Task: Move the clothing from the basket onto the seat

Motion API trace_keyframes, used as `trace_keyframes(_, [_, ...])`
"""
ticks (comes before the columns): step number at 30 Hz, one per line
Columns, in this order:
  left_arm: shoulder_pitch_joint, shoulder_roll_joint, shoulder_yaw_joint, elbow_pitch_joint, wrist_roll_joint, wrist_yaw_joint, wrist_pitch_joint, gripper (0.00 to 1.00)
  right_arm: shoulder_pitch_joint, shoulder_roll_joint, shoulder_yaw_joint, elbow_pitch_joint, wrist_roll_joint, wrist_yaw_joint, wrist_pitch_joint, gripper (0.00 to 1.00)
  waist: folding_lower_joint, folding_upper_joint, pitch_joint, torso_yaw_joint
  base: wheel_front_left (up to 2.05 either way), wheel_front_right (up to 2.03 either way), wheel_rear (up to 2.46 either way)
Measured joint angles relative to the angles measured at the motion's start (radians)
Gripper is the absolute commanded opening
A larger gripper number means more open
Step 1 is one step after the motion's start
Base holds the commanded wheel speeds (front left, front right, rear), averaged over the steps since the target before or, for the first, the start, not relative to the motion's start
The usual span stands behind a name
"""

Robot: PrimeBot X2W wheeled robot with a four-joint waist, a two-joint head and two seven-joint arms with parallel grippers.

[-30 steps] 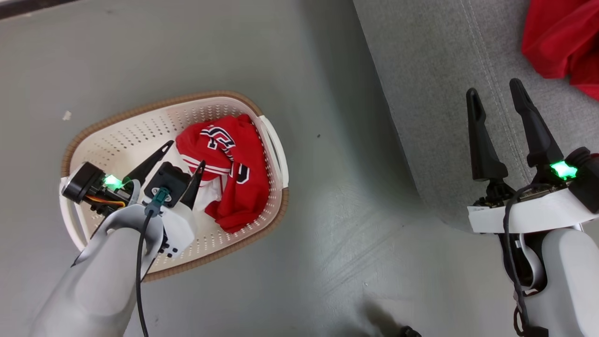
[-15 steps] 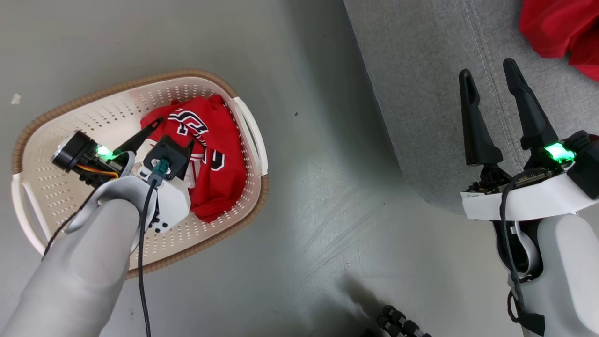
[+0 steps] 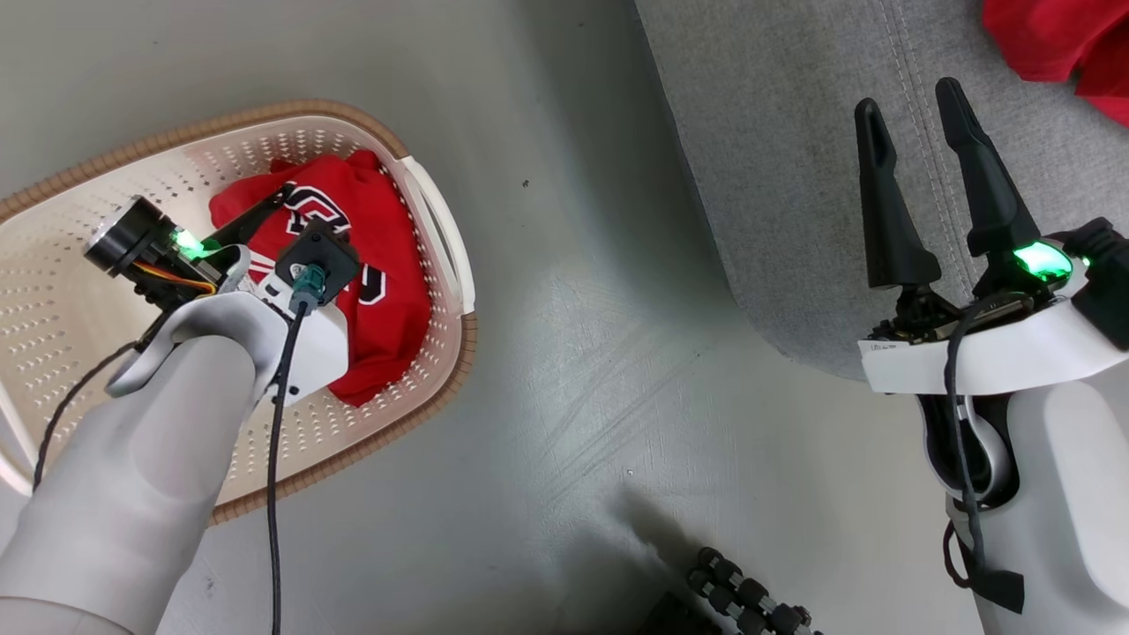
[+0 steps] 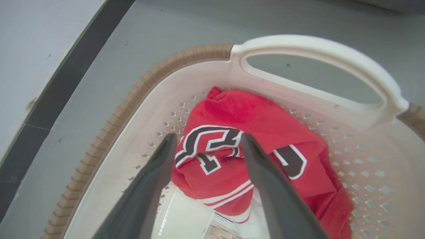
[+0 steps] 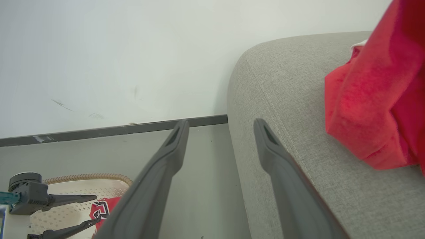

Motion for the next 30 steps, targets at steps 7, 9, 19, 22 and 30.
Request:
trace_keyframes(7, [-0.045,0.004,-0.021,0.035,0.044,0.004,0.02,1.0,-0.017,0.0,0.013,0.004,0.014,0.0,0.0,1.0,0.0,0.0,0.023,-0.017,0.0,0.0,0.0])
trace_keyframes(9, [-0.057,0.002,-0.026,0.046,0.052,0.01,0.031,1.0,-0.019,0.0,0.016,0.005,0.015,0.0,0.0,1.0,0.0,0.0,0.029,-0.022,0.0,0.0,0.0])
trace_keyframes(19, [-0.077,-0.006,-0.041,0.115,0.074,0.017,0.074,0.0,-0.035,0.0,0.02,0.019,0.035,0.0,0.0,1.0,0.0,0.0,0.043,-0.037,0.0,0.0,0.0])
trace_keyframes(22, [-0.077,-0.006,-0.041,0.129,0.075,0.024,0.074,0.0,-0.035,0.001,0.019,0.021,0.035,0.0,0.0,1.0,0.0,0.0,0.042,-0.036,0.0,0.0,0.0])
trace_keyframes(30, [-0.078,-0.022,-0.031,0.136,0.072,0.042,0.063,0.0,-0.038,0.001,0.002,0.03,0.035,0.0,0.0,1.0,0.0,0.0,0.037,-0.025,0.0,0.0,0.0])
